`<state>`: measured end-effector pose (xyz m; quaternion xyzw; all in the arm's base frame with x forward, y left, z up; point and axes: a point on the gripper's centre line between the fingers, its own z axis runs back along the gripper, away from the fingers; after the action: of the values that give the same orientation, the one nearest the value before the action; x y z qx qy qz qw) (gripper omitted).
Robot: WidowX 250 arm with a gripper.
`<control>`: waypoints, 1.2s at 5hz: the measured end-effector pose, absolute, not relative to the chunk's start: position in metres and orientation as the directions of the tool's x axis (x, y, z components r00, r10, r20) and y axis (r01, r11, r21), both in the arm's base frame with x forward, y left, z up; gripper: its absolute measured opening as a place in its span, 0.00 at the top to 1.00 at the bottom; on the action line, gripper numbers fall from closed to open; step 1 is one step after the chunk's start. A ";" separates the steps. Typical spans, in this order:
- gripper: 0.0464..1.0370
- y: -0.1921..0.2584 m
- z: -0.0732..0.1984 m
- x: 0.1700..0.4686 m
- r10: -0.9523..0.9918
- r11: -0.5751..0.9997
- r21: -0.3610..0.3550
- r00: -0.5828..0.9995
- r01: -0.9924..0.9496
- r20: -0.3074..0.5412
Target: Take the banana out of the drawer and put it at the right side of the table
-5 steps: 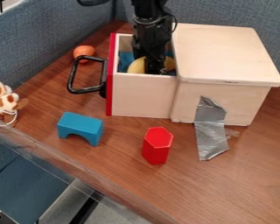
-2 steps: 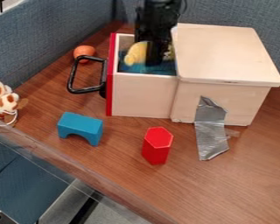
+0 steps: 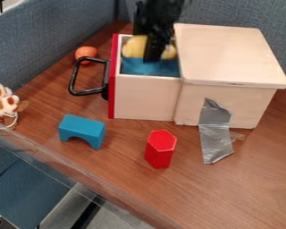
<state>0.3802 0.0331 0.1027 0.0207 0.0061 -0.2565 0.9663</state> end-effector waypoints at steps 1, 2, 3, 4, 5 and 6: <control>0.47 0.037 0.125 0.374 -0.477 0.875 0.039 0.873 0.483 -0.104; 0.47 0.035 0.127 0.369 -0.458 0.882 0.047 0.877 0.469 -0.146; 0.47 0.035 0.135 0.359 -0.451 0.884 0.067 0.883 0.462 -0.131; 0.47 0.033 0.138 0.352 -0.487 0.867 0.073 0.869 0.493 -0.084; 0.47 0.031 0.142 0.344 -0.507 0.858 0.070 0.860 0.510 -0.049; 0.47 0.029 0.147 0.335 -0.526 0.848 0.072 0.850 0.524 0.004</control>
<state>0.3345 0.0285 0.1466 0.0342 -0.0118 -0.2732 0.9613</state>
